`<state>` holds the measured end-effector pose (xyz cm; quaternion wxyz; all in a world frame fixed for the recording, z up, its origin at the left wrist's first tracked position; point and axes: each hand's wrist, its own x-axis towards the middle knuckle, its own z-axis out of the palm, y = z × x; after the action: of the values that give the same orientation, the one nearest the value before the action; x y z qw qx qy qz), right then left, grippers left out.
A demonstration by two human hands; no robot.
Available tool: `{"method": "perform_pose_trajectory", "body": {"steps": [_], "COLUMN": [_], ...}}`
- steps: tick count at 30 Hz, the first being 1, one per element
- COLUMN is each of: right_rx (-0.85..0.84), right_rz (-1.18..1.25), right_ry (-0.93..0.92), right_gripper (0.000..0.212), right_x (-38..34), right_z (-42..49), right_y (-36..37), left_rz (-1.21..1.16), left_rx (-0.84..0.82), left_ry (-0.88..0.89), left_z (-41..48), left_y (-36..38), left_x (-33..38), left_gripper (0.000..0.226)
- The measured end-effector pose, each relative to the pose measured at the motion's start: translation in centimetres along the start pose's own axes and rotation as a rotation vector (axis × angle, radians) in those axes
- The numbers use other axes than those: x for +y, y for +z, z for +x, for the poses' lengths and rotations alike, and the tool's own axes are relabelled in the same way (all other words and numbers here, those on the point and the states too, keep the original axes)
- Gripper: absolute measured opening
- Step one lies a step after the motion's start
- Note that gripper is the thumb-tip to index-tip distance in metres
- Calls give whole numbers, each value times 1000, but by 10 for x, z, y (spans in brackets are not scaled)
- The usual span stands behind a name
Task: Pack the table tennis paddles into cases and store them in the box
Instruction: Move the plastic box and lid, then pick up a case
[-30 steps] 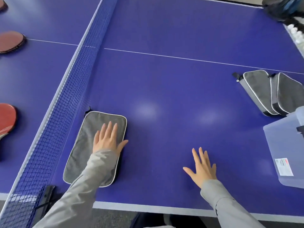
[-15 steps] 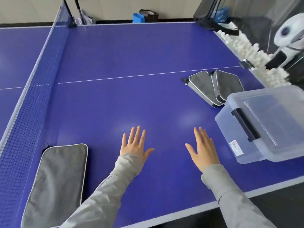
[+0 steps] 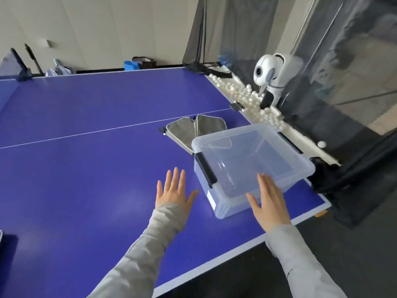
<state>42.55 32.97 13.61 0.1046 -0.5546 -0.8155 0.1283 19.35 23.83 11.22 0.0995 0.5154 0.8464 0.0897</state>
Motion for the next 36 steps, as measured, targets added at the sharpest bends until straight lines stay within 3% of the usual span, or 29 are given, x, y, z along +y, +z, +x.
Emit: {"method": "perform_pose_trajectory", "body": {"steps": [6,13,19,24,29,33,36], "right_rx": [-36,-18,-62,-162,-299,-452,-465], "right_rz": [-43,-58,-1,84,361,512,630], "right_ry": [40,24,32,111,262,315,315], "right_gripper": [68,65,65,68,71,43,26], "right_x": [93,143,177,206,220,229,237], "right_z": [25,87,160,219,271,291,295], "right_y": [-35,-58,-56,-50,-44,-38,-30], "left_rz": [-165,-400,-700,-979,-1169,-1355,-1398], "left_rx": [-66,-34,77,199,238,214,186], "left_ry": [-130,-309,-403,-581,-713,-721,-742], "left_z": [15,52,86,97,99,98,99], "left_y": [6,10,30,47,56,55,58], "left_x": [68,99,114,130,120,118,115], "left_gripper": [75,83,97,106,81,73,71]}}
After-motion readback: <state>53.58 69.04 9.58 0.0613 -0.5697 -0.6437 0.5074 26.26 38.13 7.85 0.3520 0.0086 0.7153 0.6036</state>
